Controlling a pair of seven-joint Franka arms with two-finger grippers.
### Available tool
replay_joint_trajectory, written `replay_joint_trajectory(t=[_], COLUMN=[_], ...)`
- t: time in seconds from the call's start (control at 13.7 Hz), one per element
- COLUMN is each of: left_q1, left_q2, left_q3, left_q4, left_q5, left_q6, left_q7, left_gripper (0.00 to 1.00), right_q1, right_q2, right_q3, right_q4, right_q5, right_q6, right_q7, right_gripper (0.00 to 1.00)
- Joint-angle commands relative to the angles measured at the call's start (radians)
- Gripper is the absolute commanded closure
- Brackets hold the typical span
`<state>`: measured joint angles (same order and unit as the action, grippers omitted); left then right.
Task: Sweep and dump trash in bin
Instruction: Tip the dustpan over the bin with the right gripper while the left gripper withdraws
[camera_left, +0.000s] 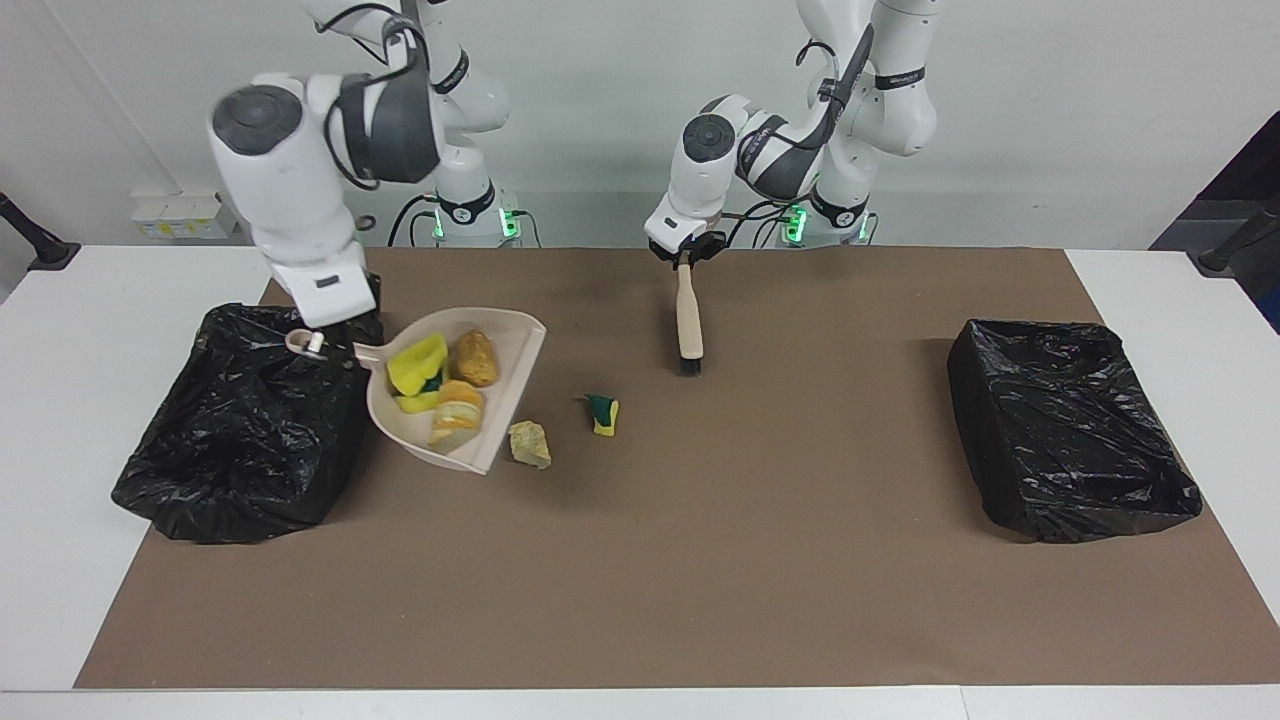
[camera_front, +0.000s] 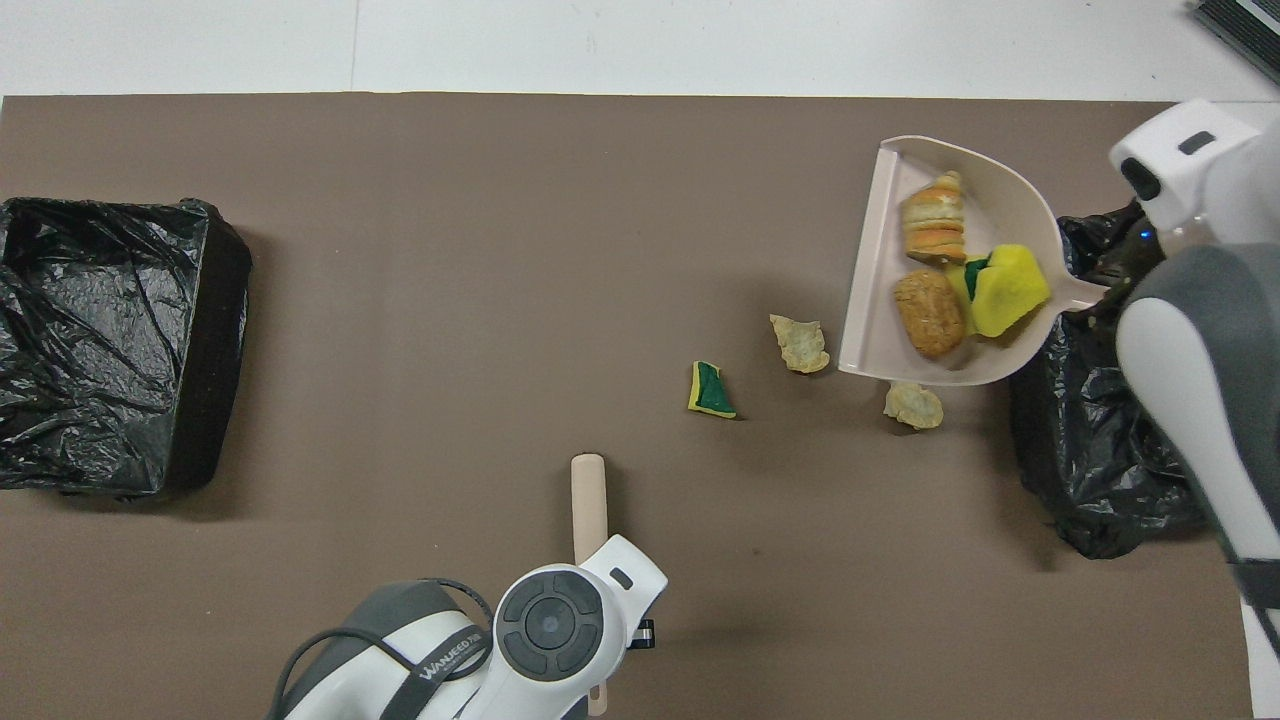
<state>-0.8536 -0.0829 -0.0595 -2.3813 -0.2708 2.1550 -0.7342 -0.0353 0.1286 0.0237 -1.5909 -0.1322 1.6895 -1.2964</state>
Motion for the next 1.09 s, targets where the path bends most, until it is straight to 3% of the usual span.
replay_joint_trajectory(t=[0.0, 0.07, 0.15, 0.22, 0.36, 0.73, 1.02], left_q1=[-0.024, -0.024, -0.024, -0.018, 0.036, 0.237, 0.434], left_q2=[-0.015, -0.014, -0.015, -0.011, 0.006, 0.002, -0.009], left_q3=[0.018, 0.020, 0.020, 0.023, 0.024, 0.027, 0.029], left_q4=[-0.029, -0.029, -0.027, -0.019, -0.001, 0.070, 0.094], left_q5=[-0.022, -0.022, -0.022, -0.022, -0.021, 0.047, 0.131], left_q6=[0.045, 0.043, 0.030, 0.026, 0.025, -0.069, -0.159], left_q7=[-0.018, -0.013, -0.022, -0.037, -0.048, 0.056, 0.275], left_gripper=[1.00, 0.81, 0.24, 0.00, 0.00, 0.00, 0.00], right_q1=[-0.144, -0.194, -0.228, -0.253, -0.275, -0.337, -0.286], right_q2=[-0.018, -0.026, -0.032, -0.049, -0.075, -0.159, -0.223], right_q3=[0.004, 0.004, 0.004, 0.004, 0.004, 0.004, 0.008], right_q4=[-0.015, -0.020, -0.029, -0.052, -0.104, -0.328, -0.466], right_q5=[0.008, 0.005, -0.021, -0.082, -0.227, -0.550, -0.780], right_q6=[-0.010, -0.008, -0.008, 0.004, 0.044, 0.271, 0.274], right_q7=[-0.150, -0.173, -0.197, -0.234, -0.241, -0.183, -0.023], right_gripper=[1.00, 1.00, 1.00, 1.00, 1.00, 1.00, 1.00])
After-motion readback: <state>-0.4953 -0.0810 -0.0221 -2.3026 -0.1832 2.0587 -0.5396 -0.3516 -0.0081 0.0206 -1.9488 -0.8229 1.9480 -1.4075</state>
